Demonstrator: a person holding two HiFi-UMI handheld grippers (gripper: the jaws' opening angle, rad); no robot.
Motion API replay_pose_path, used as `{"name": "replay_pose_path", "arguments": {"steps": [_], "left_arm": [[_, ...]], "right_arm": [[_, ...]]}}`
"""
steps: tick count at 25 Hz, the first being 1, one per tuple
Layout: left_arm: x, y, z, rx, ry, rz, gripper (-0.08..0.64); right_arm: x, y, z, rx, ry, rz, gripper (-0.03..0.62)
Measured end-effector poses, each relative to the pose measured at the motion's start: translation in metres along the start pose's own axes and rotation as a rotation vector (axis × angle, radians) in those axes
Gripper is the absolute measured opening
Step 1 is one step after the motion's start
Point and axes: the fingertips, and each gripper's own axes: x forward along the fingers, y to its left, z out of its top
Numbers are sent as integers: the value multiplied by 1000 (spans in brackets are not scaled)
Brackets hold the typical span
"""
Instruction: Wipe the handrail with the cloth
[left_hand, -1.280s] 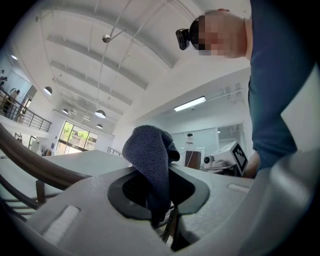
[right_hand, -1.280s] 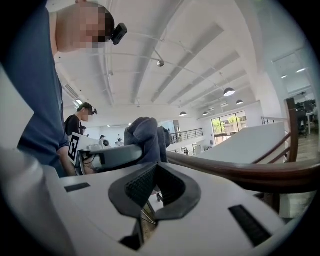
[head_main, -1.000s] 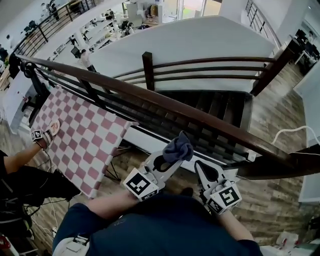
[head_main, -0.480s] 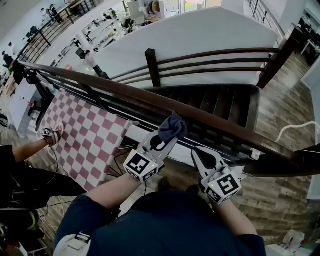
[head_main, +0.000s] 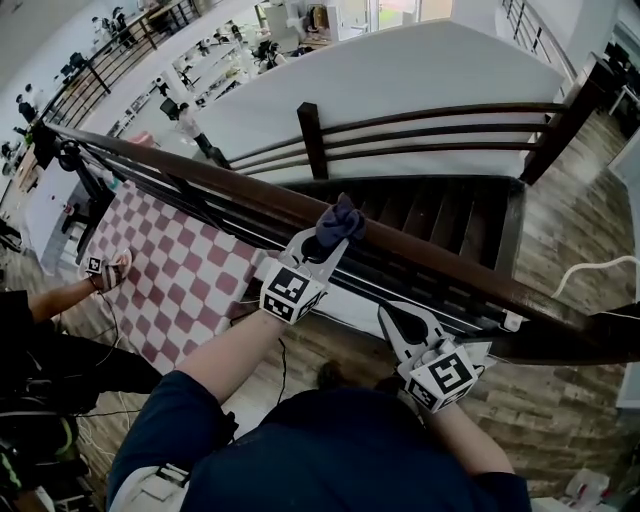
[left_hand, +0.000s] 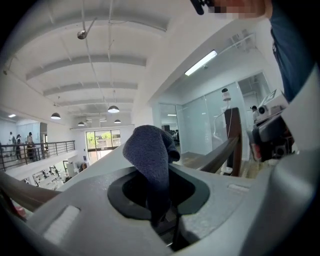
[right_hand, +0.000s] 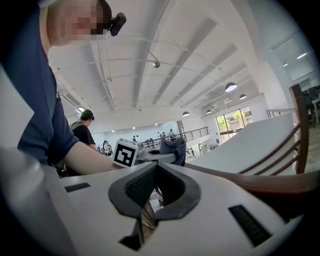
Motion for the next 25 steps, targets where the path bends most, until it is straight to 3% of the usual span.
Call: {"name": "replay_pose_path", "arguments": {"steps": [6, 11, 17, 25], "left_arm": [[41, 6, -32, 106, 170, 22, 69], [60, -17, -34, 184, 240, 25, 69], [88, -75, -23, 251, 272, -36, 69], [147, -187, -3, 329, 294, -158, 69]], "right_arm": [[-19, -15, -13, 29, 7, -39, 11], [-49, -32, -18, 62, -3, -89, 11], [-101, -56, -24, 95, -28, -161, 11], [-187, -89, -30, 122, -78, -255, 11]]}}
